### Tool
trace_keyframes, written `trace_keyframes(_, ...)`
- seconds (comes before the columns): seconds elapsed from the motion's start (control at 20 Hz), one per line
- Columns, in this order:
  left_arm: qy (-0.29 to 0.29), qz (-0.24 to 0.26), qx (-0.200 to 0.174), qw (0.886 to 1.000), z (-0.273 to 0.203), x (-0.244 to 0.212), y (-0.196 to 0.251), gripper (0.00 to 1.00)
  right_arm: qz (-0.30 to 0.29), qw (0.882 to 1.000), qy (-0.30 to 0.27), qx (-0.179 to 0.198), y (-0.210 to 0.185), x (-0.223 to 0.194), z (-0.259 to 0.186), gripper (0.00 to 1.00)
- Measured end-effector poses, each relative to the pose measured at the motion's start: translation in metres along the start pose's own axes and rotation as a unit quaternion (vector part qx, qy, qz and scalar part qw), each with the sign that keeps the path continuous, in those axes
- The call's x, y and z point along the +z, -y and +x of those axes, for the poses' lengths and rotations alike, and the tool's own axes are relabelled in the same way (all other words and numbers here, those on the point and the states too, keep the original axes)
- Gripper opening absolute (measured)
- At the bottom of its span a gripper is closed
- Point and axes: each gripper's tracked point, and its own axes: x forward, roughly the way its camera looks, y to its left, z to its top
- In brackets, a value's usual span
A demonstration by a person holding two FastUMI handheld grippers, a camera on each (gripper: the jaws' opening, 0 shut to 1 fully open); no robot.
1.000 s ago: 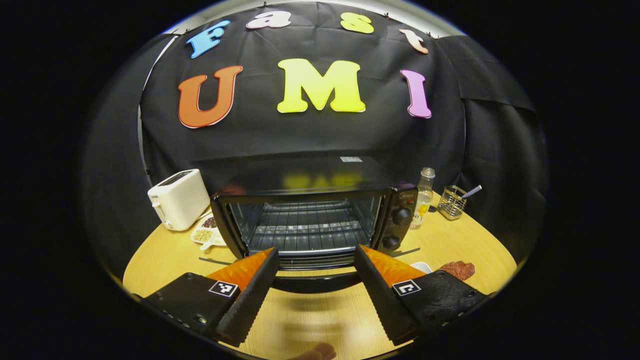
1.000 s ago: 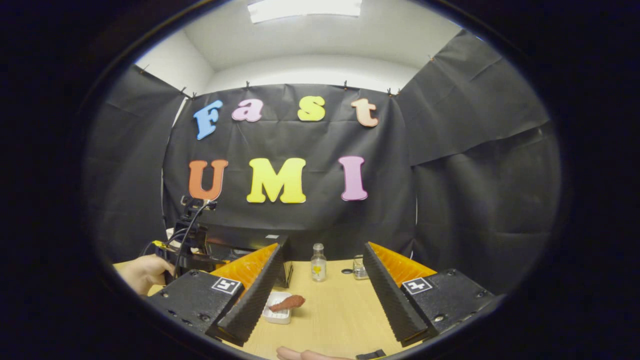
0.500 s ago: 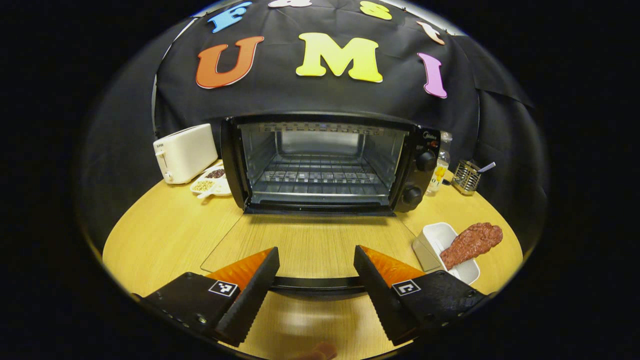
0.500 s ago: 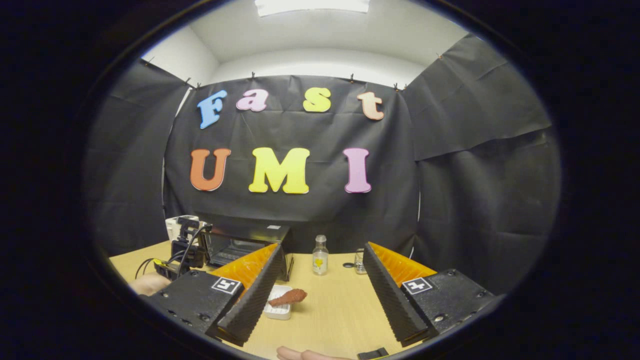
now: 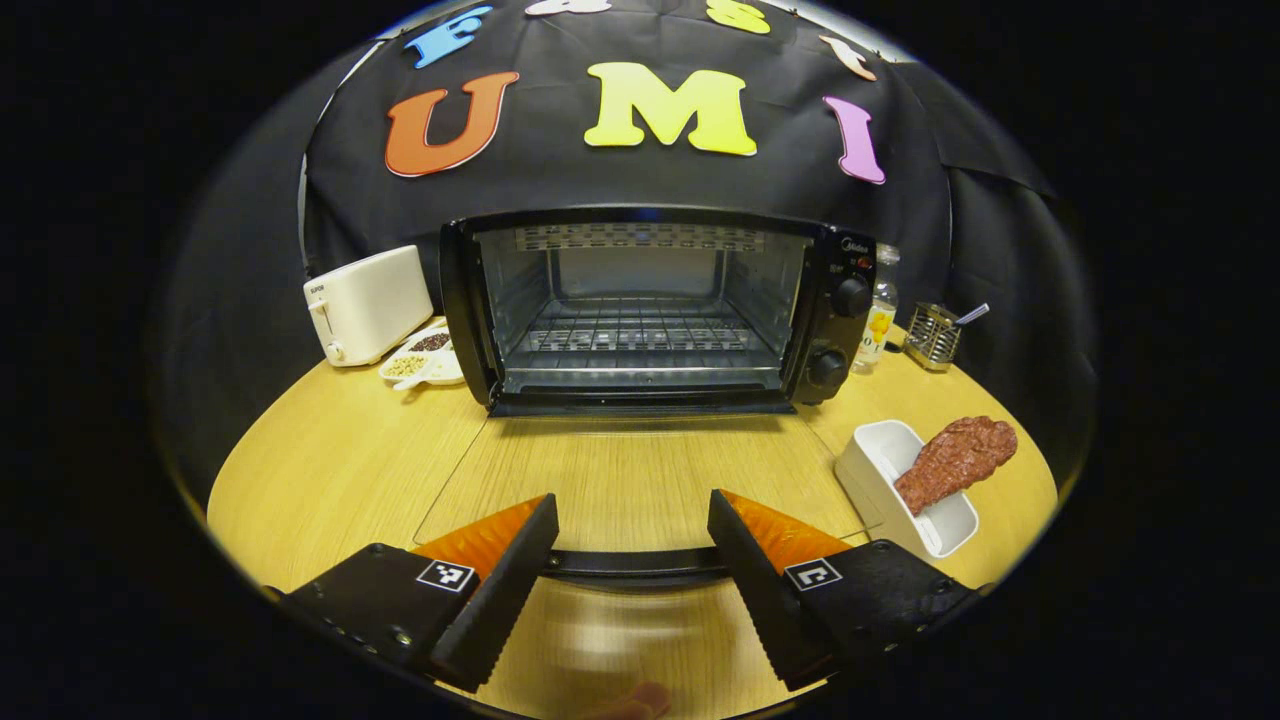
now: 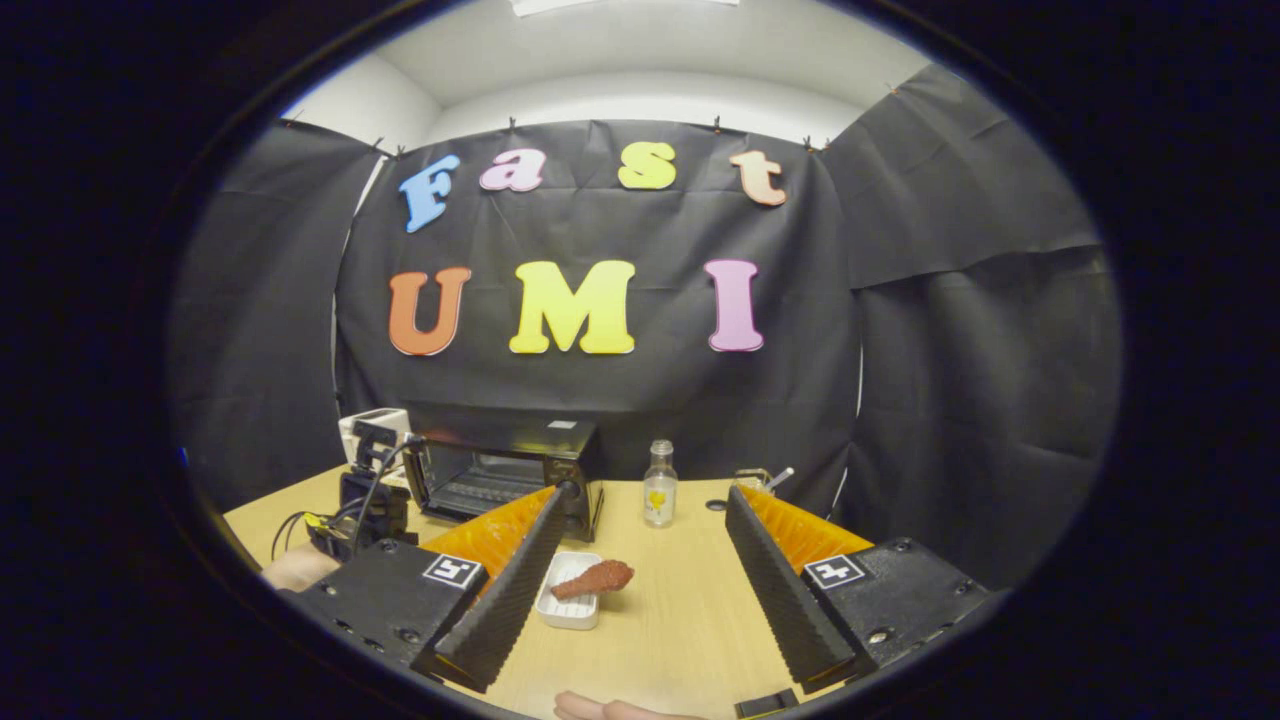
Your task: Open the electric oven with the left hand, put the food in, and close the electric oven.
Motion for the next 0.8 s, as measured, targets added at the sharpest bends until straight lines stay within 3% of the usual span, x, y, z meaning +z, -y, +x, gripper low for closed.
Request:
trace_keyframes(0.2,0.067,-0.021,-0.002,0.998,-0.051,0.034,0.006,0.97,-0.003,0.996,-0.053,0.078,-0.023,-0.025,0.046,1.0)
trace_keyframes(0.55,0.208,0.004,-0.006,0.978,-0.171,0.091,-0.003,0.96,-0.011,0.983,-0.161,0.089,0.009,-0.077,0.117,1.0)
trace_keyframes(0.65,0.234,0.014,0.011,0.972,-0.203,0.098,-0.017,0.96,0.021,0.971,-0.22,0.089,0.019,-0.103,0.134,1.0)
trace_keyframes(0.8,0.261,0.027,0.026,0.965,-0.244,0.108,-0.025,0.96,0.114,0.937,-0.308,0.121,0.012,-0.141,0.147,0.96)
